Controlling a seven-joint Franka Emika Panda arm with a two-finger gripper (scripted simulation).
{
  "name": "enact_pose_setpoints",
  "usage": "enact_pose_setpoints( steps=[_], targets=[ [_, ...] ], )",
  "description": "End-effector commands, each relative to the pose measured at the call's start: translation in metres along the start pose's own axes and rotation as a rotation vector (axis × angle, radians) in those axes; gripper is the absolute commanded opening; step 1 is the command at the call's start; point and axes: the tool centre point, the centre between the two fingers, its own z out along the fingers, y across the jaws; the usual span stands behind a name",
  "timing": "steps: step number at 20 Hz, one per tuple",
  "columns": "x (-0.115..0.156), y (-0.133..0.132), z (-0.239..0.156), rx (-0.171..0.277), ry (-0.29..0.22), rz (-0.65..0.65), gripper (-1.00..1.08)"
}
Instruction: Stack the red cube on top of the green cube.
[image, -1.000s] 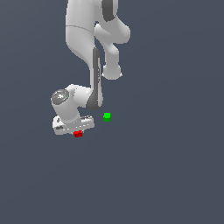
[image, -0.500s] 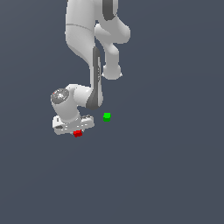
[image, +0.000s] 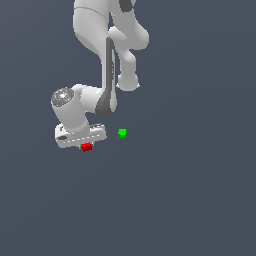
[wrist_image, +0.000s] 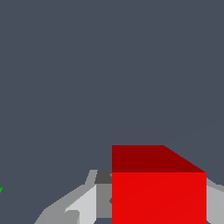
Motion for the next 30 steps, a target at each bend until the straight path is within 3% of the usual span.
enact_pose_setpoints(
  steps=[1, 8, 18, 24, 30],
  targets=[
    [0.0, 0.0, -0.017, 0.0, 0.001, 0.0, -1.0],
    [0.001, 0.001, -0.043, 0.0, 0.001, 0.0, -1.0],
    [-0.002, -0.008, -0.04, -0.001, 0.001, 0.0, -1.0],
    [-0.011, -0.032, -0.033, -0.001, 0.001, 0.0, -1.0],
    [-0.025, -0.073, -0.021, -0.001, 0.001, 0.0, -1.0]
  ],
)
